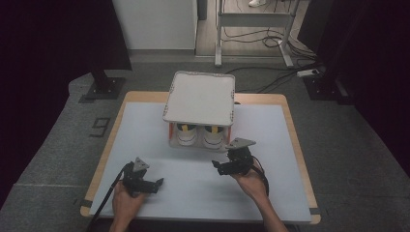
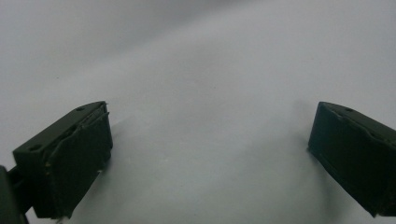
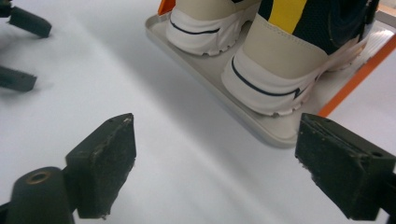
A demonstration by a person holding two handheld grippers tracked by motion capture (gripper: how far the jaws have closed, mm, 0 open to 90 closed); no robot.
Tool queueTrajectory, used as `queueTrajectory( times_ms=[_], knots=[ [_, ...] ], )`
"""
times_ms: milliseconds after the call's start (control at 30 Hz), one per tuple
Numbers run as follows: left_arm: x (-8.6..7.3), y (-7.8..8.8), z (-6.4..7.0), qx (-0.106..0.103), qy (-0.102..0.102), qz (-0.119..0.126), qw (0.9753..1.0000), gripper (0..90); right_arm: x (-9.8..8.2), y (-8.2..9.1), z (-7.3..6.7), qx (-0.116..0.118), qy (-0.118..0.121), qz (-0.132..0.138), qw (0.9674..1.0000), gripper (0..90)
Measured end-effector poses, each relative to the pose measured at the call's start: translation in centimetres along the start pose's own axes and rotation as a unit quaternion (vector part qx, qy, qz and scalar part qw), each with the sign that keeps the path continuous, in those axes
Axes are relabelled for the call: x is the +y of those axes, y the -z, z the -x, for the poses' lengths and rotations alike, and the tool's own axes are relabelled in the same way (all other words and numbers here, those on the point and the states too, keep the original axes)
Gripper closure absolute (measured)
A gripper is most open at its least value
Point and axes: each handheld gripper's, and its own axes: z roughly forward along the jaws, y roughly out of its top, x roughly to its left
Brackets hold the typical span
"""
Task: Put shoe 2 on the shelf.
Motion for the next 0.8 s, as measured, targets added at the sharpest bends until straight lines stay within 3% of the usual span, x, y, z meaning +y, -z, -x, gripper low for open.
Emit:
queueTrajectory(
  times_ms=[367, 600, 800],
  knots=[
    [0.0, 0.0, 0.0, 0.000, 0.000, 0.000, 1.0000, 0.0, -1.5, 3.1, 0.4, -0.014, 0.011, -0.004, 0.9998, 1.6],
    [0.0, 0.0, 0.0, 0.000, 0.000, 0.000, 1.0000, 0.0, -3.7, 4.6, 1.4, -0.034, -0.004, -0.008, 0.9994, 0.0],
    [0.0, 0.0, 0.0, 0.000, 0.000, 0.000, 1.0000, 0.0, -6.1, 4.8, 2.4, -0.052, -0.019, -0.018, 0.9983, 0.0]
  ],
)
